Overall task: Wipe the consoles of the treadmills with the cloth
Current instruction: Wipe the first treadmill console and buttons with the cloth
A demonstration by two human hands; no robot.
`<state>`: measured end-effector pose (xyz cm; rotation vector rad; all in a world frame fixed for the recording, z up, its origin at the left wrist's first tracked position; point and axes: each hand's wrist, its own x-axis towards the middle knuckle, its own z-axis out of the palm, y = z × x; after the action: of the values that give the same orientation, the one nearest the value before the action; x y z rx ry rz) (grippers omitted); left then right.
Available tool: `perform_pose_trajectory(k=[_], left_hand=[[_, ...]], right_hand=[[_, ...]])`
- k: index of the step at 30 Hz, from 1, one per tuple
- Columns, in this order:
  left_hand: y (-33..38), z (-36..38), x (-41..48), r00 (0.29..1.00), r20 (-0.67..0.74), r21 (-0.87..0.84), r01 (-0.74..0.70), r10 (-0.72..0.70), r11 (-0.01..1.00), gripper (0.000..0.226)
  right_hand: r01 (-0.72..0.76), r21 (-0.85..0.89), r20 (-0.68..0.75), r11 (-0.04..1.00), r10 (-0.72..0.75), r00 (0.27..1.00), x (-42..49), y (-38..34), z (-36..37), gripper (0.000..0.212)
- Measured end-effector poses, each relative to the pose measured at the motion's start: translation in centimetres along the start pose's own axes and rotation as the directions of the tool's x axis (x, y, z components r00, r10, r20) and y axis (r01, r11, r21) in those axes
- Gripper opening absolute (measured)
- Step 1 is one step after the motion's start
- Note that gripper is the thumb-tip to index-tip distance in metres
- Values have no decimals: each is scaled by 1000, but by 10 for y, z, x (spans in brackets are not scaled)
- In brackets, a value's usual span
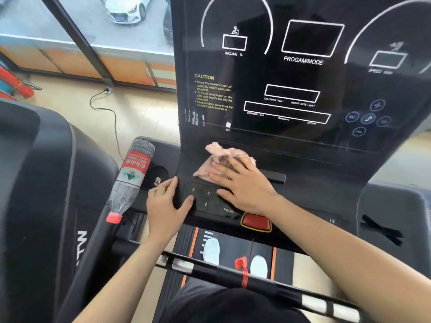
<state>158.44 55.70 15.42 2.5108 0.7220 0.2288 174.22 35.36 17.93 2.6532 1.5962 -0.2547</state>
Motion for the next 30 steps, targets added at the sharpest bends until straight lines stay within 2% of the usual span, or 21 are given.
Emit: perform_pose_trajectory(k=[6, 13, 20, 25, 30], left_hand=[[15, 8, -18, 996, 80, 152, 22, -34, 988, 116], [21, 17, -30, 995, 96, 162, 7, -23, 987, 141], [26, 21, -40, 998, 18, 126, 65, -68, 990, 137], [41, 30, -58, 980, -21, 61, 197, -196, 978, 121], [46, 36, -65, 975, -32, 43, 219, -218, 975, 115]], right_hand=[[-90, -21, -1, 996, 90, 996, -55, 31, 5, 59], [-210, -11, 15, 978, 210, 978, -104, 54, 15, 56], [-338, 78, -53, 938, 343, 938, -158, 72, 28, 54], [-458, 220, -69, 861, 482, 874, -199, 82, 39, 56], [-539, 318, -63, 780, 585, 809, -228, 76, 43, 59]])
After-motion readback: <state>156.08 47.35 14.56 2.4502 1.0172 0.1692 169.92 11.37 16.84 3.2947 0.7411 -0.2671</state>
